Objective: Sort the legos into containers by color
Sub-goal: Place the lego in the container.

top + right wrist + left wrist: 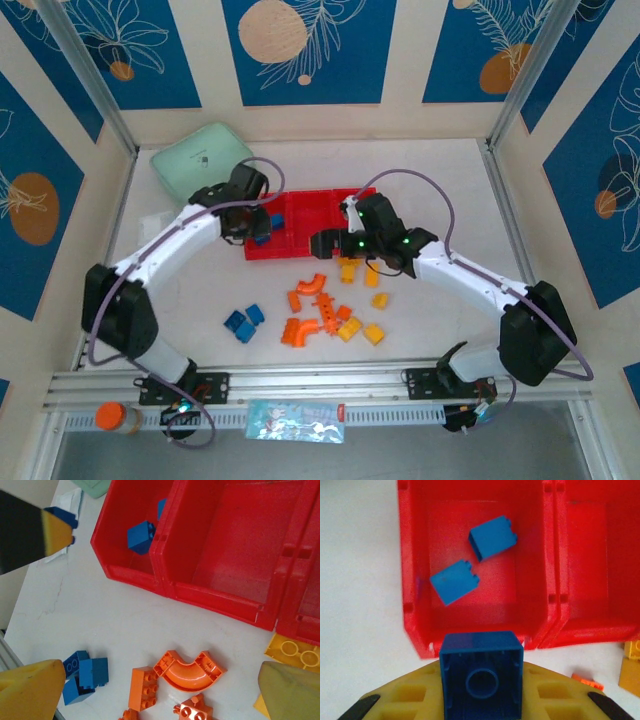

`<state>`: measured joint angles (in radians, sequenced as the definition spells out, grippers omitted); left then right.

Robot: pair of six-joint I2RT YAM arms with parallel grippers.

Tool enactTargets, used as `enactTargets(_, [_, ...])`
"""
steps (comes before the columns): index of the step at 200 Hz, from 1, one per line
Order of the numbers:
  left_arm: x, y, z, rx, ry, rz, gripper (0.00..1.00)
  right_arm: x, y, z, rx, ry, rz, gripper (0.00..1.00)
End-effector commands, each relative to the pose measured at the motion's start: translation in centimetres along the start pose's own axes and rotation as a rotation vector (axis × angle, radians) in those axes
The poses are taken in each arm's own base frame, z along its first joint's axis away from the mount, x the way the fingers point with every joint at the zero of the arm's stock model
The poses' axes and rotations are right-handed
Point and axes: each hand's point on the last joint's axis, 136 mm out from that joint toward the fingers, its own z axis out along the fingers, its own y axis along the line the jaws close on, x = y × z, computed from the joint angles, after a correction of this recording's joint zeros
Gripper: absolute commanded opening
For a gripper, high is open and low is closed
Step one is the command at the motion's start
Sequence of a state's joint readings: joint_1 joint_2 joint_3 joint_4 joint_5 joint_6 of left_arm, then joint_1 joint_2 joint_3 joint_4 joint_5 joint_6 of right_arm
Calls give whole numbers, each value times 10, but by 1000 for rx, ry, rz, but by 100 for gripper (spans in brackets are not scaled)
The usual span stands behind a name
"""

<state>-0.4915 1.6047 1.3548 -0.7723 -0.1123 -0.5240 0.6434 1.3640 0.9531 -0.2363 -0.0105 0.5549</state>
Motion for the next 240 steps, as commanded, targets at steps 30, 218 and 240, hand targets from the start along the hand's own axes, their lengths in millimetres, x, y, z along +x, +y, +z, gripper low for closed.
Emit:
enactTargets(30, [-32,-9,35,-83,10,66,29,-6,2,-6,-20,-14,7,99])
enactTargets(218, [-8,1,10,-58,45,79,51,16,39,-14,-75,98,-142,99])
enactTargets(240, [27,8,-4,-43,74,80,53,32,46,-13,-89,130,-159,99])
